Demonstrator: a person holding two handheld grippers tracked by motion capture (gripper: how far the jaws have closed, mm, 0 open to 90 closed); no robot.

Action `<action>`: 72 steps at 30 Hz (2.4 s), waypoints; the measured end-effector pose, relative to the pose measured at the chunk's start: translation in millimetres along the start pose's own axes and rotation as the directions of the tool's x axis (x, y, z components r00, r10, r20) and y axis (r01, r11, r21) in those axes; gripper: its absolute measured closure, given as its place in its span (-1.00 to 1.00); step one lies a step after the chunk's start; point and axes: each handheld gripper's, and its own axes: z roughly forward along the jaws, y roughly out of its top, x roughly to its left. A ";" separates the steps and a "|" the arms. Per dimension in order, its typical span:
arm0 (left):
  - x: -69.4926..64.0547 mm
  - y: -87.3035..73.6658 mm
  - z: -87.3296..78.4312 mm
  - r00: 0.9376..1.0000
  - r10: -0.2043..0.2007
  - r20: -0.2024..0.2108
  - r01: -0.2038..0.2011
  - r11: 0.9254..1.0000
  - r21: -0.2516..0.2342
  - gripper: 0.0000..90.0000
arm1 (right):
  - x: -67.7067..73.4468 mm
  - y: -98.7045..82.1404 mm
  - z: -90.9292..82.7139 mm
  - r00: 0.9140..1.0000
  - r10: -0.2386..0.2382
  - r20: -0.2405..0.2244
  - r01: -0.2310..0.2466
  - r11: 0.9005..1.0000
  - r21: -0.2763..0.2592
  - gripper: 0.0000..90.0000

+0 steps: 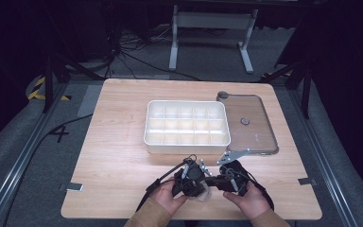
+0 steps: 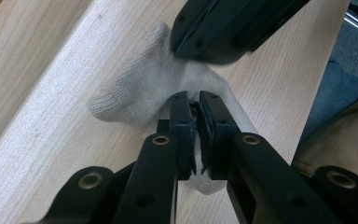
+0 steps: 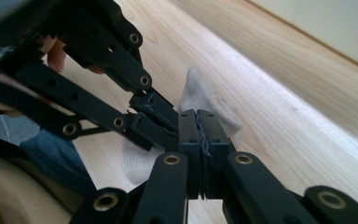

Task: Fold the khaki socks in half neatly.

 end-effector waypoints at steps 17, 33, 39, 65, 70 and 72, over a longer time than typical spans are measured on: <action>-12.5 -7.6 -8.0 0.999 0.010 0.040 -0.011 1.000 0.023 0.86 | -6.6 -1.7 11.7 1.000 0.015 0.009 -0.015 0.999 0.036 0.98; -16.4 -9.1 -1.1 1.000 0.017 0.013 -0.018 0.999 0.048 0.87 | -10.4 -6.3 11.8 0.999 0.033 0.002 -0.033 0.998 0.047 0.95; -16.4 -9.1 -0.8 1.000 0.021 0.011 -0.022 0.999 0.046 0.87 | -10.1 -6.5 1.6 0.999 0.026 0.044 -0.027 0.999 0.025 0.74; -19.8 -8.7 0.4 1.000 0.023 0.013 -0.024 0.998 0.052 0.89 | -21.1 -12.6 27.5 0.985 0.166 -0.049 -0.163 0.984 0.071 0.14; -18.4 -8.9 1.0 1.000 0.026 0.014 -0.027 0.999 0.044 0.89 | -22.0 -14.7 29.9 0.982 0.177 -0.062 -0.173 0.983 0.061 0.19; -17.0 -8.8 0.8 0.999 0.025 0.024 -0.026 0.999 0.047 0.89 | -23.1 -14.9 30.5 0.978 0.192 -0.083 -0.187 0.980 0.064 0.24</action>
